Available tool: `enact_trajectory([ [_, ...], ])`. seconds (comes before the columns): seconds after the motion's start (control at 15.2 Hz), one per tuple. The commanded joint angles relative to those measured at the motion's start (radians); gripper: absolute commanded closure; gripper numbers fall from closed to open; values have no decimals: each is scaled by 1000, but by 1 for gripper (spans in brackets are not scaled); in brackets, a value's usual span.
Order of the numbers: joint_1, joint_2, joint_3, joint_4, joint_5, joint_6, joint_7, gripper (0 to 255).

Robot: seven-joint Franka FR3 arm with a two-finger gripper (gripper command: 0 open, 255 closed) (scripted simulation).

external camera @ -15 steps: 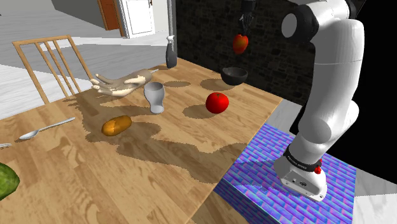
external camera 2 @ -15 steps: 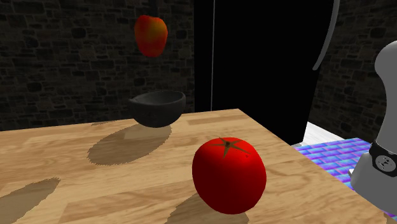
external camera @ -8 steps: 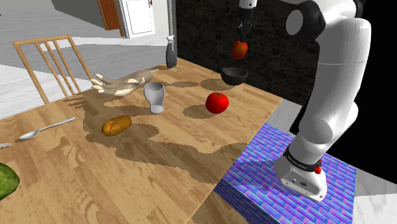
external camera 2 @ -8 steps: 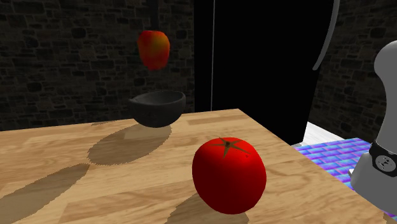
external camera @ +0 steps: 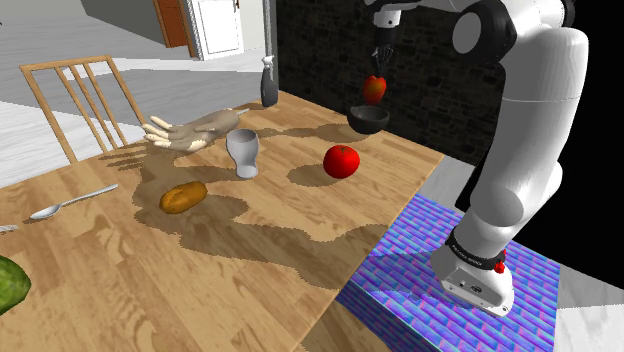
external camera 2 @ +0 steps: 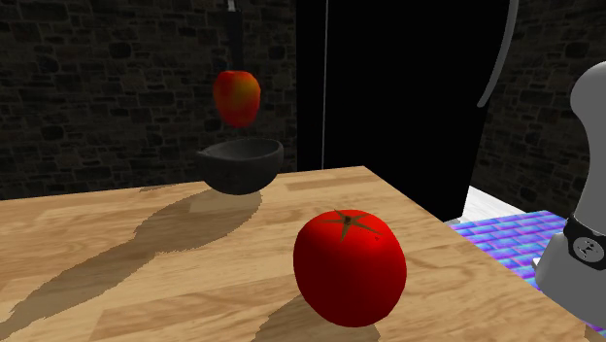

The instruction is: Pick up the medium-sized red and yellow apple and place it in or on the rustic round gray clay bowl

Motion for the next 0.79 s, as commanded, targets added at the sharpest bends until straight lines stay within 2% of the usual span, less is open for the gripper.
enact_trajectory([
  [0.0,3,-3,1,-33,-1,31,2,255],
  [0.33,7,-6,2,-107,-2,102,4,255],
  [0.73,7,-6,2,-107,-2,102,4,255],
])
